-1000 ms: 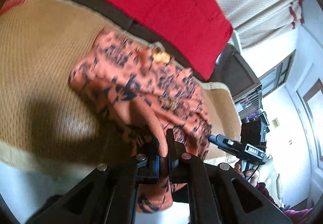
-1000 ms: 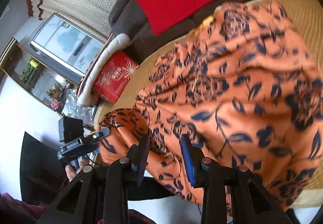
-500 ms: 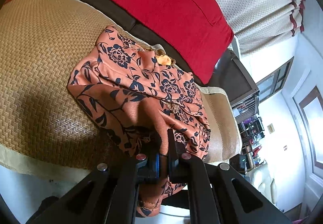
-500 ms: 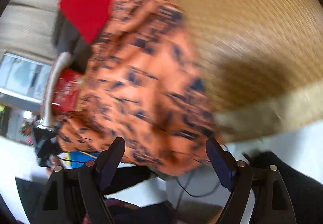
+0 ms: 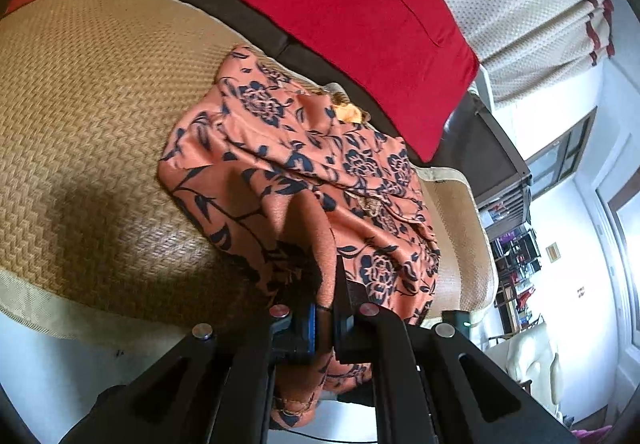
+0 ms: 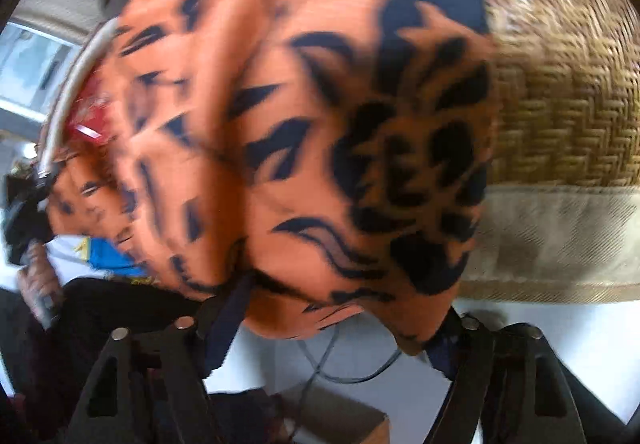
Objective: Fold small clothes
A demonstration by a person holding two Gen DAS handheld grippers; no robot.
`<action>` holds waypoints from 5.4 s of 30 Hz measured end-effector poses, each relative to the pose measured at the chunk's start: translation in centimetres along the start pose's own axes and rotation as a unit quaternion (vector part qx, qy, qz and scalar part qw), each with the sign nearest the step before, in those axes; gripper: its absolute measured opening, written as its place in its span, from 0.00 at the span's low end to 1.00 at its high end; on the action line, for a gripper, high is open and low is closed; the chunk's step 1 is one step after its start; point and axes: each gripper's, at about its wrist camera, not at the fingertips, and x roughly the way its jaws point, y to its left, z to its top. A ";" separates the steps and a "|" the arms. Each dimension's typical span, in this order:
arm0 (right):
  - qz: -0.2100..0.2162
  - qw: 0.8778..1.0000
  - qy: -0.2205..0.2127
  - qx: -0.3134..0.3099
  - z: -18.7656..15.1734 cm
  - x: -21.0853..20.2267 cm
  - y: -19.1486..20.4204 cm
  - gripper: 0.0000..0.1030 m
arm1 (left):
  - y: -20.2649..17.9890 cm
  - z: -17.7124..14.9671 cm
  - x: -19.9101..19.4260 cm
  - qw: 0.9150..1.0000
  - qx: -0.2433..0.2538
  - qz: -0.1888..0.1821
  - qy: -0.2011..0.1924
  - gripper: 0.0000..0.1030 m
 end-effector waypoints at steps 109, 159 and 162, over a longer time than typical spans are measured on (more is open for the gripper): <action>0.207 0.883 -0.325 0.268 30.7 -5.0 4.4 0.15 | 0.9 23.4 14.4 0.970 -0.146 0.079 -0.175 0.64; 0.082 0.969 -0.231 0.020 32.6 1.8 17.3 0.40 | -3.5 19.6 15.7 0.987 0.066 0.140 -0.051 0.81; 0.119 0.960 -0.249 0.042 33.4 1.8 16.6 0.41 | -4.1 20.5 15.8 0.985 0.057 0.131 -0.098 0.81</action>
